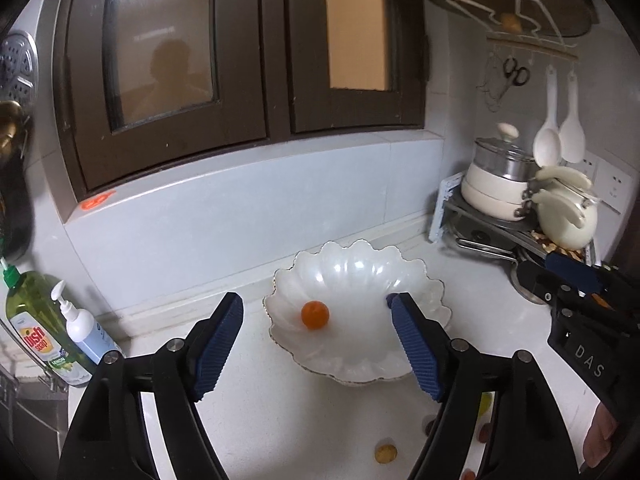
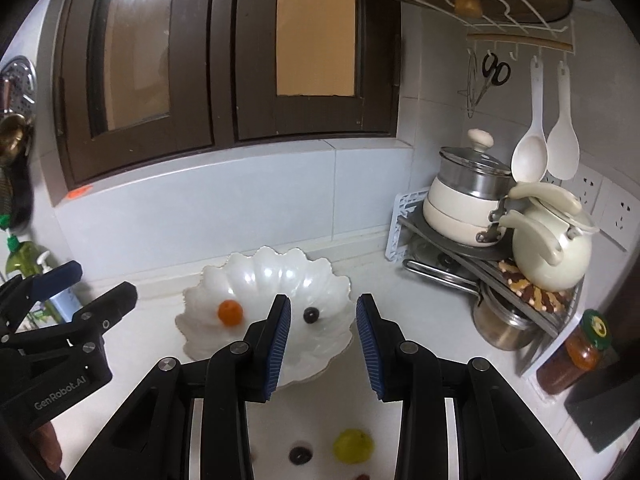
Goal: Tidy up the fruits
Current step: 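Withdraw both tools from the bowl back toward the remaining fruits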
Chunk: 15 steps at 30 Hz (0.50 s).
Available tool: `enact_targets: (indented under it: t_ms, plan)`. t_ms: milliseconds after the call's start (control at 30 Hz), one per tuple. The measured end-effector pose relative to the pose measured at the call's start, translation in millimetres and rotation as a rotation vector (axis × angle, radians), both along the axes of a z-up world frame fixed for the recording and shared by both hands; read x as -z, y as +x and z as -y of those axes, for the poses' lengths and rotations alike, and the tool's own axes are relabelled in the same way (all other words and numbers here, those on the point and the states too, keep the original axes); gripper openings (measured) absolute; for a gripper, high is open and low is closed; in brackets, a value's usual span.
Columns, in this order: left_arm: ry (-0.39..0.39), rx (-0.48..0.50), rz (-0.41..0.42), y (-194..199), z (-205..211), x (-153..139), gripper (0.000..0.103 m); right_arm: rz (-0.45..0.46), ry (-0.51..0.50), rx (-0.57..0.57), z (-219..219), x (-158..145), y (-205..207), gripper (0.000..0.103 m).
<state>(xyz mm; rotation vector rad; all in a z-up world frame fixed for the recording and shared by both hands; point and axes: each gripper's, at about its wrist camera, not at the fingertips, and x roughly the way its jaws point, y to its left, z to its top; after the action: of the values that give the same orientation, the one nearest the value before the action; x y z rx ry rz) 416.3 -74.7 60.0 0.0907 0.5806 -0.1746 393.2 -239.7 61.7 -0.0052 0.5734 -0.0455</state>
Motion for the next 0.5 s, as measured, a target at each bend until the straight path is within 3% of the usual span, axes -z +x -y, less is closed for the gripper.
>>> enact_targets:
  t_ms: [100, 167, 500]
  plan:
    - [-0.014, -0.002, 0.019, -15.7, -4.2, -0.3, 0.077, 0.011, 0.014, -0.004, -0.9, 2.5, -13.0, 0.039]
    - [-0.025, -0.004, 0.022, -24.8, -6.1, 0.2, 0.077, 0.018, 0.007, -0.002, -2.2, 4.9, -20.7, 0.049]
    - [-0.009, -0.016, 0.036, -61.3, -10.0, 11.4, 0.077, 0.020, 0.027, 0.005, -6.1, 14.8, -54.1, 0.051]
